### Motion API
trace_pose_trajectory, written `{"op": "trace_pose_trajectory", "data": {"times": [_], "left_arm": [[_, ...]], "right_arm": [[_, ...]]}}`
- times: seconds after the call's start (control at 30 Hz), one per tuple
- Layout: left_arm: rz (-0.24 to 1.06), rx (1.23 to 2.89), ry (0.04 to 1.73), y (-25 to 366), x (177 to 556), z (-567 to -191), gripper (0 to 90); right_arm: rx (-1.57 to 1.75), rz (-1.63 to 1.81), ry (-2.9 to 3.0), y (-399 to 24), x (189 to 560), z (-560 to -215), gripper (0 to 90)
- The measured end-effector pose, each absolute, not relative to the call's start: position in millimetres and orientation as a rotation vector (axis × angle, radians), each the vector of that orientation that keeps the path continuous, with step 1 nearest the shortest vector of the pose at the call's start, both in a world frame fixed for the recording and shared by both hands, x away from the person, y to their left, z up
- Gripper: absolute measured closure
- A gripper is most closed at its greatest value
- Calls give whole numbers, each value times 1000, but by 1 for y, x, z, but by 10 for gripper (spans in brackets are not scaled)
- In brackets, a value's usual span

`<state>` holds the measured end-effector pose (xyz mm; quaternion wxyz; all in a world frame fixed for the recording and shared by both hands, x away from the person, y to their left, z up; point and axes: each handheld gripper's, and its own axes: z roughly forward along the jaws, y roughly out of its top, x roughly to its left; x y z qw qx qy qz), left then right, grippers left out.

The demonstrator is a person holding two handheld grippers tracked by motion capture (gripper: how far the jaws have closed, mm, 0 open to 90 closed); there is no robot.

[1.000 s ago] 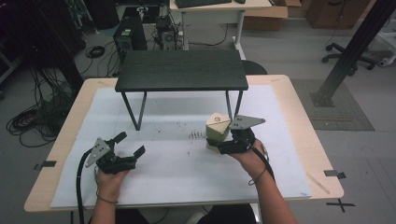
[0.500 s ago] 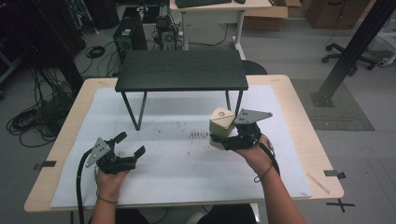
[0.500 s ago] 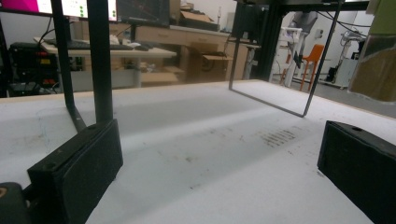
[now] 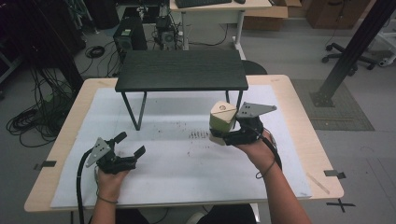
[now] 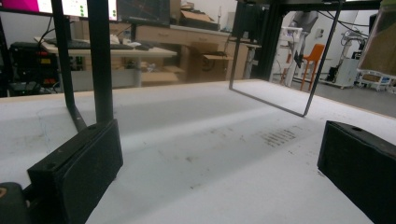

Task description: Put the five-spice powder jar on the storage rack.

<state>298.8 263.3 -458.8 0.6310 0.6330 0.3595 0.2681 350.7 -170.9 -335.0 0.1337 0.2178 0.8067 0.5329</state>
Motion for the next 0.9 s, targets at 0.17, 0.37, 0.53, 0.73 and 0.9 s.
{"op": "trace_pose_trajectory", "data": {"times": [0.17, 0.37, 0.53, 0.73, 0.9], "left_arm": [[614, 1450, 822, 263, 299, -459, 4], [614, 1450, 821, 263, 299, -459, 4], [614, 1450, 822, 263, 299, -459, 4], [614, 1450, 822, 263, 299, -459, 4], [614, 1450, 821, 263, 299, -459, 4]], "right_arm": [[643, 1594, 2332, -172, 352, -324, 300], [643, 1623, 2315, -174, 353, -308, 301], [640, 1614, 2319, -174, 355, -297, 300], [625, 1604, 2324, -171, 358, -284, 300], [617, 1595, 2327, -169, 361, -274, 300]]}}
